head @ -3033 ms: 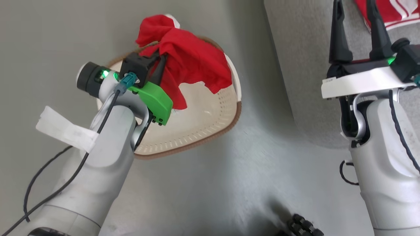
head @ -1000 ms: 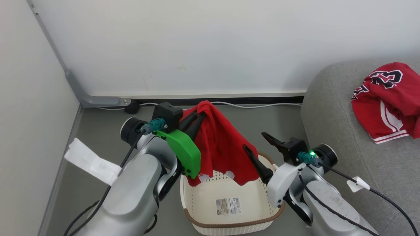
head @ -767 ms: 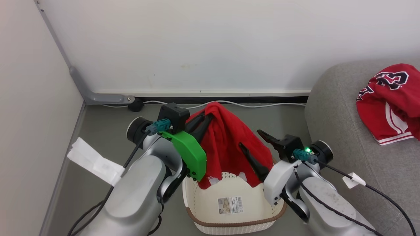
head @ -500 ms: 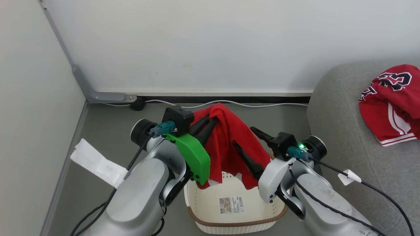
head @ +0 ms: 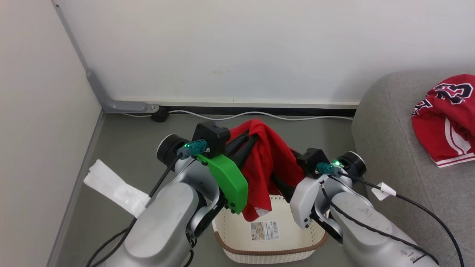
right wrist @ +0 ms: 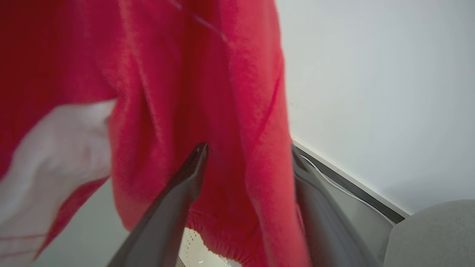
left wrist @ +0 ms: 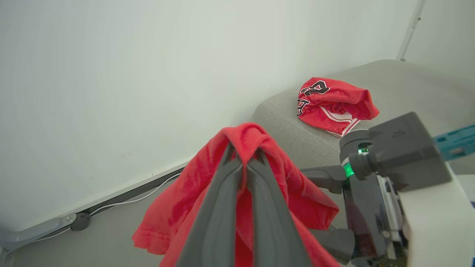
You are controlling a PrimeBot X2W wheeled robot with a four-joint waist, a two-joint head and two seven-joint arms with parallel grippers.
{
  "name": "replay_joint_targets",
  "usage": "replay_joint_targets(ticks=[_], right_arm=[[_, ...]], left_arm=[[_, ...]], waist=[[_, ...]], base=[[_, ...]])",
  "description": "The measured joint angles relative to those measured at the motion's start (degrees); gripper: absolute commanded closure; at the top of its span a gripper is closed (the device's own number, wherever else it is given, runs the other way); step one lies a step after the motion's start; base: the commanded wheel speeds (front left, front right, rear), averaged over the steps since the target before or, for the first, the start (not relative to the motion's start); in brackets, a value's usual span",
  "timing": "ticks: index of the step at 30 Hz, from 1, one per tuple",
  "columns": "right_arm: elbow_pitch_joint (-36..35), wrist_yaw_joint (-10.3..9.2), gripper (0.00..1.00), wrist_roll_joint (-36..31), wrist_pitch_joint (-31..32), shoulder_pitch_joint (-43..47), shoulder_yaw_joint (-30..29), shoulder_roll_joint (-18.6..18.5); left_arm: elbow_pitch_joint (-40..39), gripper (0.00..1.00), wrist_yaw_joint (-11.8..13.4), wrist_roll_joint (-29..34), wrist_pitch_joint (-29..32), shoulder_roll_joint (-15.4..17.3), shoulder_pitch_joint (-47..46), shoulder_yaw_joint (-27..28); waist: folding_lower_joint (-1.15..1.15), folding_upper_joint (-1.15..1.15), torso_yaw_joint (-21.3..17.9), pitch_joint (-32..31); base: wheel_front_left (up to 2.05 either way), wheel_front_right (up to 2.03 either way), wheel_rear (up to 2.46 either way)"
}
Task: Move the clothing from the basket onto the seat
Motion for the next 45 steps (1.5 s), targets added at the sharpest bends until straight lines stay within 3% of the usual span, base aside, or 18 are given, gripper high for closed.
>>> replay_joint_targets(ticks=[2, 4, 6, 15, 16, 17, 18, 27, 31, 45], right_arm=[[0.7, 0.01, 0.00, 0.6, 0.0, -0.2, -0.1, 0.0], [0.9, 0.01, 0.62, 1.3, 0.0, -0.4, -0.1, 0.0], [1.0, 0.01, 1.00, 1.6, -0.3, -0.7, -0.1, 0.0], [0.9, 0.01, 1.00, 5.0, -1.3, -1.8, -0.4, 0.0], [0.9, 0.01, 1.00, 5.2, -1.3, -1.8, -0.6, 0.0], [0.9, 0.01, 1.00, 5.5, -1.5, -1.8, -0.8, 0.0], [0.9, 0.01, 1.00, 5.6, -1.6, -1.9, -1.0, 0.0], [0.0, -0.02, 1.00, 6.1, -2.5, -3.5, -3.4, 0.0], [-1.3, -0.44, 1.00, 6.1, -2.6, -4.4, -5.0, -1.8], [-9.0, -5.84, 1.00, 7.6, -3.5, -3.2, -13.3, -10.5]], left_arm=[[-0.5, 1.00, 0.0, -0.1, 0.3, 0.0, 0.1, 0.0], [-1.0, 1.00, 0.4, -0.1, 0.5, 0.0, 0.2, 0.0], [-1.3, 1.00, 0.8, -0.2, 0.5, 0.0, 0.6, 0.2], [-1.7, 1.00, 2.7, -1.5, 0.4, 1.3, 3.8, 2.9], [-1.7, 0.68, 3.0, -1.5, 0.1, 1.5, 4.2, 3.2], [-1.7, 0.11, 3.3, -1.6, -0.2, 1.7, 4.6, 3.6], [-1.7, 0.00, 3.4, -1.6, -0.5, 1.8, 5.0, 3.8], [-2.3, 0.00, 3.8, -1.8, -5.9, 2.9, 7.8, 5.8], [-2.1, 0.00, 3.8, -1.8, -7.8, 3.5, 9.8, 6.1], [-1.4, 0.00, 3.3, -1.8, -11.6, 3.9, 15.4, 4.5]], waist=[[0.00, 0.00, 0.2, 0.1], [0.00, 0.00, 0.3, 0.1], [0.00, 0.00, 0.3, 0.2], [0.00, 0.00, -1.1, 0.3], [0.00, 0.00, -1.4, 0.3], [0.00, 0.00, -1.7, 0.4], [0.00, 0.00, -2.0, 0.4], [0.00, 0.00, -5.5, 0.6], [0.00, 0.00, -7.5, 0.7], [0.00, 0.00, -15.9, 0.5]], base=[[0.00, 0.00, 0.00], [0.00, 0.00, 0.00], [0.00, 0.00, 0.00], [0.00, 0.00, 0.00], [0.00, 0.00, 0.00], [0.00, 0.00, 0.00], [0.00, 0.00, 0.00], [0.00, 0.00, 0.00], [0.00, 0.00, 0.00], [0.00, 0.00, 0.00]])
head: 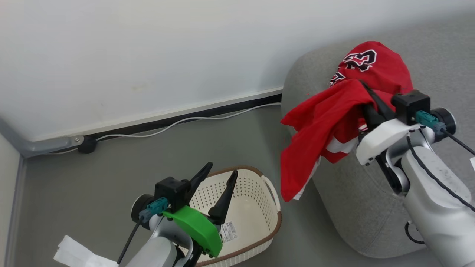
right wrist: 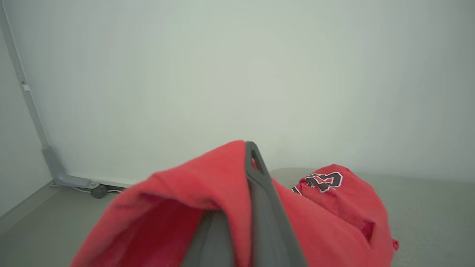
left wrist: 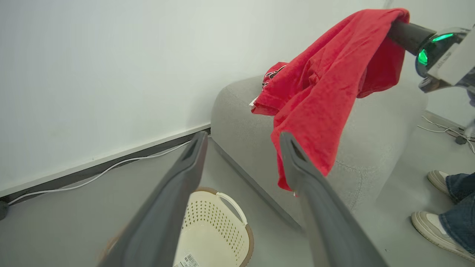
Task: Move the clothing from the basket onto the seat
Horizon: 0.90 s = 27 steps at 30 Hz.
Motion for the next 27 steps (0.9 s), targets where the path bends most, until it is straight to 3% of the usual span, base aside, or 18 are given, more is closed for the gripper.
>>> replay_joint_targets(ticks=[11, 21, 27], right_arm=[[-4.5, -2.42, 1.00, 1.6, 0.0, 6.7, -4.9, -5.5], [-8.9, -2.32, 1.00, 3.9, 0.0, 9.4, -6.6, -8.2], [-10.2, -1.32, 1.00, 5.2, 0.6, 10.1, -7.4, -8.6]], left_arm=[[0.1, 0.00, -0.9, 0.1, -0.6, -0.1, 1.5, -2.3], [-0.2, 0.00, -1.1, 0.9, -0.6, -0.4, 1.7, -4.0], [-0.9, 0.00, -1.5, 1.6, -0.2, -0.4, 1.6, -4.8]], waist=[[0.00, 0.00, -7.6, 0.0], [0.00, 0.00, -13.8, 1.4], [0.00, 0.00, -14.3, 3.8]], base=[[0.00, 0.00, 0.00], [0.00, 0.00, 0.00], [0.00, 0.00, 0.00]])
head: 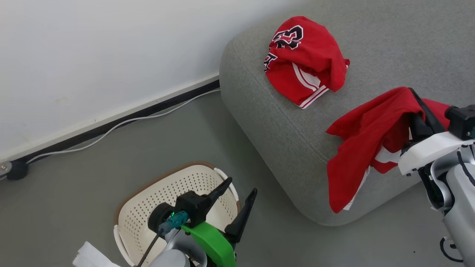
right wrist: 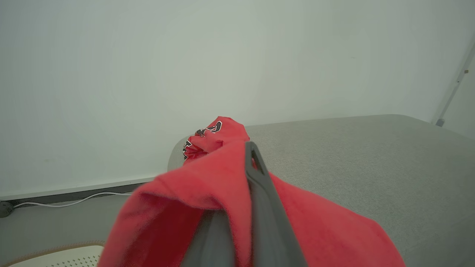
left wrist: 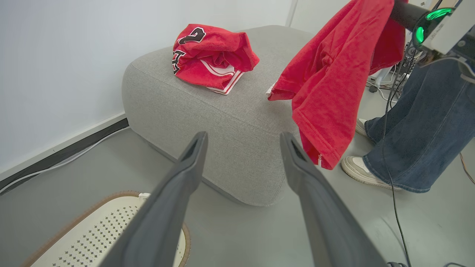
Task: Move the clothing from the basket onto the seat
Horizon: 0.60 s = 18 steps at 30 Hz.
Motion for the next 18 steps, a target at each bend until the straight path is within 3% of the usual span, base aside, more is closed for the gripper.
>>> replay_joint_targets(ticks=[5, 10, 18], right_arm=[[-0.5, 0.16, 1.00, 1.7, 1.2, -1.2, -1.0, 0.3], [-0.6, 0.69, 1.00, 3.0, 3.2, -9.1, -2.2, 0.9], [-0.7, 0.67, 1.00, 2.2, 8.0, -26.3, -5.6, -4.4]], left_arm=[[-1.5, 0.00, 0.3, 0.8, 1.0, 0.7, -1.2, 0.4], [-3.6, 0.00, 1.0, 1.8, 2.3, 2.1, -4.4, 1.3], [-7.7, 0.00, 1.5, 4.3, 5.0, 3.2, -9.2, 1.8]], waist=[[0.00, 0.00, 0.3, 2.7], [0.00, 0.00, 0.7, 6.0], [0.00, 0.00, 2.1, 12.0]], base=[[0.00, 0.00, 0.00], [0.00, 0.00, 0.00], [0.00, 0.00, 0.00]])
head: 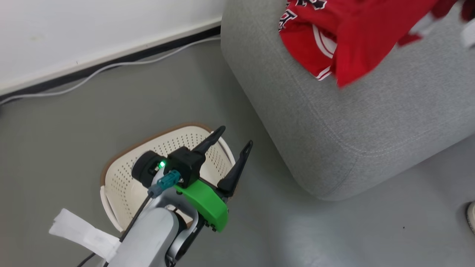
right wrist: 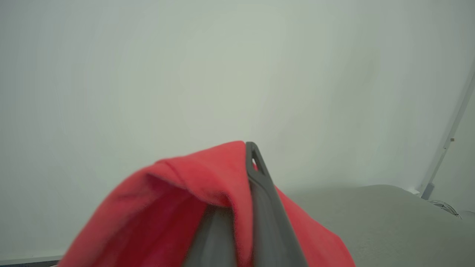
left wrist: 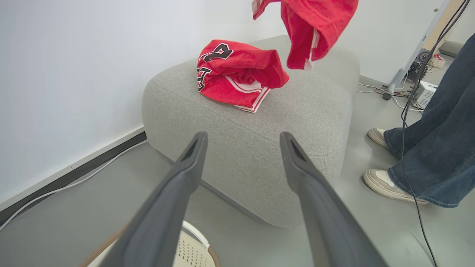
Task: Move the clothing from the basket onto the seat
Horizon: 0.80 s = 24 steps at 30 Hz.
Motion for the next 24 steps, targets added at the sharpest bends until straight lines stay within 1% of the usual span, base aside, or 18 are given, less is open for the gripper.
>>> replay_joint_targets(ticks=[5, 6, 10, 14, 19, 20, 23, 24], right_arm=[[1.4, -0.21, 1.00, 0.1, 3.1, -7.9, -1.8, -2.4], [1.4, -0.21, 1.00, 0.1, 3.1, -7.9, -1.8, -2.4], [2.9, -0.21, 1.00, -0.2, 4.8, -12.1, -2.0, -3.6], [4.5, -0.24, 1.00, -1.2, 6.0, -15.4, -1.7, -4.1], [8.2, -1.81, 1.00, -2.9, 6.0, -17.8, -2.3, -5.2], [9.1, -1.87, 1.00, -3.1, 5.9, -17.9, -2.4, -5.4], [11.5, -3.27, 1.00, -4.0, 5.4, -18.1, -2.8, -6.0], [12.6, -3.36, 1.00, -4.3, 5.4, -18.1, -2.8, -6.5]], left_arm=[[-2.1, 0.00, 0.5, 0.5, 1.3, 1.0, -1.9, 0.7], [-2.1, 0.00, 0.5, 0.5, 1.3, 1.0, -1.9, 0.7], [-3.6, 0.00, 0.8, 0.6, 2.4, 1.7, -3.2, 1.2], [-5.3, 0.00, 0.9, 2.3, 3.2, 2.1, -4.7, 1.3], [-5.7, 0.00, 0.9, 2.3, 3.4, 2.4, -5.9, 1.2], [-5.7, 0.00, 0.7, 2.3, 3.4, 2.5, -6.0, 1.2], [-5.7, 0.00, 0.4, 2.5, 3.4, 3.1, -6.0, 1.2], [-5.8, 0.00, 0.4, 2.6, 3.5, 3.3, -6.0, 1.3]], waist=[[0.00, 0.00, 1.9, 3.7], [0.00, 0.00, 1.9, 3.7], [0.00, 0.00, 3.9, 6.6], [0.01, 0.00, 6.0, 9.6], [0.01, 0.00, 8.9, 12.9], [0.01, 0.00, 9.6, 13.5], [0.01, 0.00, 11.4, 14.8], [0.01, 0.00, 11.9, 15.3]], base=[[0.00, 0.00, 0.00], [0.00, 0.00, 0.00], [0.00, 0.00, 0.00], [0.00, 0.00, 0.00], [0.00, 0.00, 0.00], [0.00, 0.00, 0.00], [0.00, 0.00, 0.00], [0.00, 0.00, 0.00]])
